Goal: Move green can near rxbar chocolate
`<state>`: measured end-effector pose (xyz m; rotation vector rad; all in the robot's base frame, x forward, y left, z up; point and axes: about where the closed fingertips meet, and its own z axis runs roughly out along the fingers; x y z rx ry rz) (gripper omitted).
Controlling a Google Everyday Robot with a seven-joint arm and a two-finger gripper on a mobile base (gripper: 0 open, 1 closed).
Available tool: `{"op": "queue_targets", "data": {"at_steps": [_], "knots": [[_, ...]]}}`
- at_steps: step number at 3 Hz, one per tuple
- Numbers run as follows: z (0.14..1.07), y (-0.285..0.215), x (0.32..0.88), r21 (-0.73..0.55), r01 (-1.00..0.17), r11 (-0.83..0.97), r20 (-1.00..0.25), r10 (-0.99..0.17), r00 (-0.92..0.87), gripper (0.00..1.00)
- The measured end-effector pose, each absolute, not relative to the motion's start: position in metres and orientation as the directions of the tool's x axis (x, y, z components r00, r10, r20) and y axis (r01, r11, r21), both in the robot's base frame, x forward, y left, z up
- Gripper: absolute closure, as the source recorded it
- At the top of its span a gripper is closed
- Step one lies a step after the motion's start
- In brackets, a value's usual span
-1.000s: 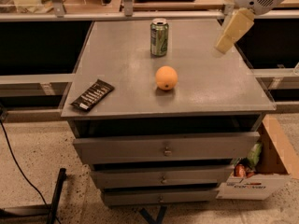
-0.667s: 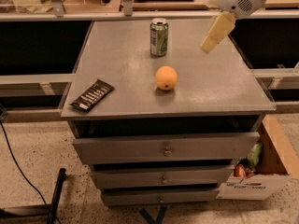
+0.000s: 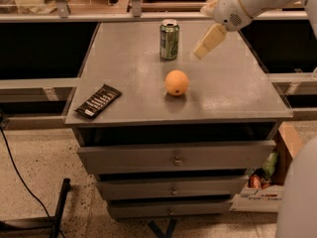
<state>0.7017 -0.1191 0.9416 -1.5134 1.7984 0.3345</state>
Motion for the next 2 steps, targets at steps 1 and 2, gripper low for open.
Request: {"op": "queue_targets", "data": {"at_steps": [1, 2], "knots": [[0.925, -0.112, 0.732, -0.256, -0.919, 0.301, -0.72, -0.693, -0.026, 0.0], [0.908, -0.108, 0.76, -0.24, -0.906, 0.348, -0.758, -0.651, -0.05, 0.0]]}}
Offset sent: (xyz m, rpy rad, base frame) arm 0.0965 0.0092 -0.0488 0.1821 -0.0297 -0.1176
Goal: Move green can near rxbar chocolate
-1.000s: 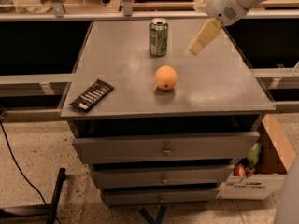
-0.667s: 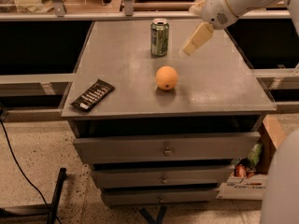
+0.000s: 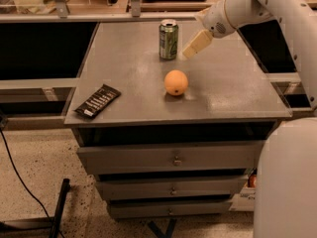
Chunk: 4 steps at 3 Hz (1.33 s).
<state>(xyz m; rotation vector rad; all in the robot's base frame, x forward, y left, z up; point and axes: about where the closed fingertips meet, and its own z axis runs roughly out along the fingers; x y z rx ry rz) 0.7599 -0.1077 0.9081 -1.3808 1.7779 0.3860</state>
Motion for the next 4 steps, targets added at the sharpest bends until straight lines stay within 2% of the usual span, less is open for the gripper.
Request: {"op": "queue_targets", "data": {"at_steps": [4], "knots": [[0.88, -0.078, 0.822, -0.086, -0.842, 0.532, -0.938, -0.328, -0.112, 0.0]]}}
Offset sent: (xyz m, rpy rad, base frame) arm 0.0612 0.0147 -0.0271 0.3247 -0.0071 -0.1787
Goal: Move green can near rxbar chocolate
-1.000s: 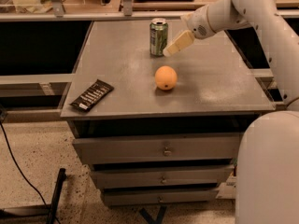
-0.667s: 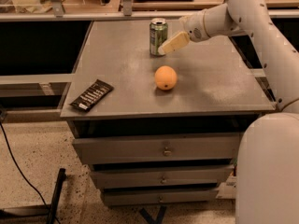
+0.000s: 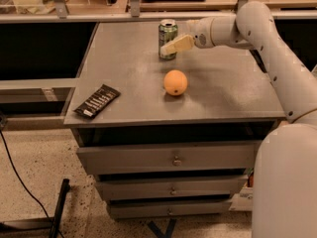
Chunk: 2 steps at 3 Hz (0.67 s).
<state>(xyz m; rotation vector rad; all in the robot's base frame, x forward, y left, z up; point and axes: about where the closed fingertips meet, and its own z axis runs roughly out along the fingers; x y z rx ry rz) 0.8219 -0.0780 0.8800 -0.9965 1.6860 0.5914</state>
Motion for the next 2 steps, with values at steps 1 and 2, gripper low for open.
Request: {"op": "queue_targets", "data": {"at_steps": [1, 2], "knots": [[0.879, -0.066, 0.827, -0.086, -0.848, 0.522, -0.954, -0.29, -0.082, 0.19], [0.876, -0.052, 0.829, -0.085, -0.861, 0.502, -0.957, -0.281, -0.069, 0.38]]}}
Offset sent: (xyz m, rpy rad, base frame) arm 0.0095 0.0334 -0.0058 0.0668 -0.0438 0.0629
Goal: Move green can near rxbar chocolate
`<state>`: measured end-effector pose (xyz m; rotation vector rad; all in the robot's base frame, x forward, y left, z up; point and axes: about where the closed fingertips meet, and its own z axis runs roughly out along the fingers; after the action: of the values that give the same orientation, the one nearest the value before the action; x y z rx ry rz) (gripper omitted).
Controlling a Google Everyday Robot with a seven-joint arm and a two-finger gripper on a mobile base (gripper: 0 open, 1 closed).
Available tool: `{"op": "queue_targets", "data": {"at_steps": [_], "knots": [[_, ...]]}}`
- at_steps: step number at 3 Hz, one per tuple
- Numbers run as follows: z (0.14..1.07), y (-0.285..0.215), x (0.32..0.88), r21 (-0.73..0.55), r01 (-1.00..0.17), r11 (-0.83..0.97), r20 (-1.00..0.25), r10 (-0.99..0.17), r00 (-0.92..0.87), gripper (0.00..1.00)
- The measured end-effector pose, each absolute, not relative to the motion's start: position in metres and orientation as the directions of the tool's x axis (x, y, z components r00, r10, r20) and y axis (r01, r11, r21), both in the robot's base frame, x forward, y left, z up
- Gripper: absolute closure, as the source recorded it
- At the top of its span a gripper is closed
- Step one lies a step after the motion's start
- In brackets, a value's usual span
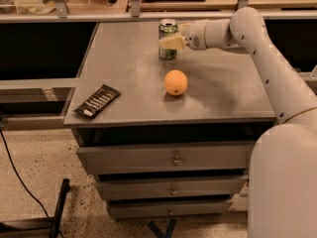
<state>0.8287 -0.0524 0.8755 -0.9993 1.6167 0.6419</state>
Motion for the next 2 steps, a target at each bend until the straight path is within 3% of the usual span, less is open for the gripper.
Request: {"op": "queue_targets", "data": {"at_steps": [2], "knots": [[0.883, -0.037, 0.82, -0.058, -0.891, 0.45, -0.952, -0.294, -0.086, 0.81]]}}
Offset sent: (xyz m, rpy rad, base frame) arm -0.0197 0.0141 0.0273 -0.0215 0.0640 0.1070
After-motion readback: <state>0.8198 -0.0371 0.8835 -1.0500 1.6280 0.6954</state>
